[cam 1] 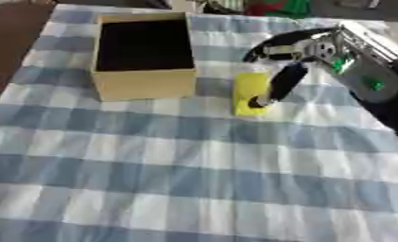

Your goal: Pick up objects on the table and place them in the box.

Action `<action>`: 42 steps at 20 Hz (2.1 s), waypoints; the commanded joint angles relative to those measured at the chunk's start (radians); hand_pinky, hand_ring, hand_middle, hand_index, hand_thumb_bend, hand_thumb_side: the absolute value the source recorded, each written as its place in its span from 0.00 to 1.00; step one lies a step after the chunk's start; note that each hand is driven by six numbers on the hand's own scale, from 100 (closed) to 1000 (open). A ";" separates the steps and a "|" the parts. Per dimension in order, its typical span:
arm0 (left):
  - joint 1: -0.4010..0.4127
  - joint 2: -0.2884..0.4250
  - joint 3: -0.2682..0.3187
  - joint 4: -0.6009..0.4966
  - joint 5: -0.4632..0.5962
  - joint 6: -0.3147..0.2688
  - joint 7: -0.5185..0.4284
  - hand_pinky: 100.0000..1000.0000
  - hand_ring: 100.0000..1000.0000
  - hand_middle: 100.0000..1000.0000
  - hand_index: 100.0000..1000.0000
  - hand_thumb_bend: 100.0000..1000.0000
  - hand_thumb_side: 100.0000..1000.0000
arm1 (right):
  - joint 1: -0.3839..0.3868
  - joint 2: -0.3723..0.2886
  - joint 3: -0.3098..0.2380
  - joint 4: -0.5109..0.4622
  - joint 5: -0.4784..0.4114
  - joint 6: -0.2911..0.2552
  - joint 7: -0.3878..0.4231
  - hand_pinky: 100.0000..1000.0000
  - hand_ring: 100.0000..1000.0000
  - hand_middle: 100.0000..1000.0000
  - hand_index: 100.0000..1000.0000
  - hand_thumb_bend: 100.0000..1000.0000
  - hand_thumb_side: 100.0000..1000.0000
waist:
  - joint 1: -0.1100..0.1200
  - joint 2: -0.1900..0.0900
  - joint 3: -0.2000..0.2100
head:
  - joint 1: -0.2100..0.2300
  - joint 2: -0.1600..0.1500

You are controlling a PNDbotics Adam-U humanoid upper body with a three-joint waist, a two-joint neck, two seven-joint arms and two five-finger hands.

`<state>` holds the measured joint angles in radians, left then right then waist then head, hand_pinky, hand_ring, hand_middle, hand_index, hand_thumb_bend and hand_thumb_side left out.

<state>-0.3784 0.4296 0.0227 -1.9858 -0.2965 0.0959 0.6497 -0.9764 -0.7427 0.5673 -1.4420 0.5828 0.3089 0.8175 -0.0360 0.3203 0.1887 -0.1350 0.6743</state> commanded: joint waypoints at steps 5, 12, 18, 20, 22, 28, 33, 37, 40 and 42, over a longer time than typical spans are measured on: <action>-0.009 0.009 0.001 -0.014 0.002 0.001 0.002 0.94 0.66 0.47 0.70 0.00 0.17 | -0.009 -0.024 -0.010 -0.015 0.004 0.003 0.001 0.98 1.00 0.93 1.00 0.42 0.34 | 0.002 -0.018 -0.001 | -0.003 -0.012; -0.010 0.007 0.000 -0.014 0.004 0.000 0.001 0.94 0.66 0.47 0.70 0.00 0.17 | -0.013 -0.009 -0.001 0.005 0.018 0.001 0.017 0.98 1.00 0.93 1.00 0.50 0.22 | 0.001 -0.014 0.002 | -0.005 -0.016; -0.009 0.005 0.000 -0.014 0.006 0.000 0.002 0.94 0.66 0.47 0.70 0.00 0.18 | -0.019 0.009 0.002 0.036 0.043 -0.004 0.020 0.98 1.00 0.92 1.00 0.47 0.25 | 0.001 -0.010 0.004 | -0.007 -0.018; -0.009 0.004 0.000 -0.014 0.006 0.000 0.003 0.94 0.66 0.47 0.70 0.00 0.18 | -0.021 0.016 0.002 0.045 0.050 0.000 0.012 0.98 1.00 0.91 1.00 0.45 0.28 | 0.001 -0.008 0.004 | -0.007 -0.019; -0.009 0.004 0.000 -0.014 0.005 0.000 0.002 0.94 0.66 0.47 0.70 0.00 0.18 | -0.023 0.022 0.001 0.055 0.056 0.005 0.002 0.97 1.00 0.91 1.00 0.44 0.29 | 0.001 -0.007 0.004 | -0.008 -0.020; -0.010 0.003 -0.001 -0.014 0.005 0.000 0.002 0.94 0.66 0.47 0.70 0.00 0.18 | -0.028 0.039 0.006 0.085 0.076 0.006 -0.011 0.97 1.00 0.90 1.00 0.43 0.31 | 0.001 0.000 0.006 | -0.010 -0.022; -0.011 0.004 -0.002 -0.014 0.005 0.000 0.000 0.94 0.66 0.47 0.70 0.00 0.18 | -0.028 0.045 0.006 0.107 0.090 -0.006 -0.015 0.97 1.00 0.88 1.00 0.45 0.26 | 0.000 0.005 0.012 | -0.010 -0.024; -0.012 0.004 -0.002 -0.014 0.006 -0.001 -0.001 0.94 0.66 0.47 0.70 0.00 0.18 | -0.029 0.048 0.005 0.116 0.092 -0.011 -0.013 0.97 1.00 0.85 1.00 0.40 0.21 | -0.001 0.008 0.012 | -0.009 -0.025; -0.012 0.003 -0.003 -0.014 0.007 0.000 -0.002 0.94 0.66 0.47 0.70 0.00 0.18 | -0.031 0.051 0.003 0.119 0.088 -0.006 -0.016 0.96 1.00 0.82 0.98 0.31 0.20 | -0.002 0.009 0.013 | -0.008 -0.025; -0.013 0.004 -0.003 -0.014 0.007 0.000 -0.002 0.94 0.66 0.47 0.70 0.00 0.18 | -0.033 0.052 0.003 0.118 0.086 -0.001 -0.020 0.95 1.00 0.81 0.97 0.27 0.20 | -0.003 0.009 0.014 | -0.007 -0.024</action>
<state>-0.3792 0.4213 0.0168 -1.9858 -0.2931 0.0958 0.6497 -0.9893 -0.6790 0.5796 -1.3220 0.6663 0.3018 0.7970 -0.0428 0.3457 0.2004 -0.1425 0.6573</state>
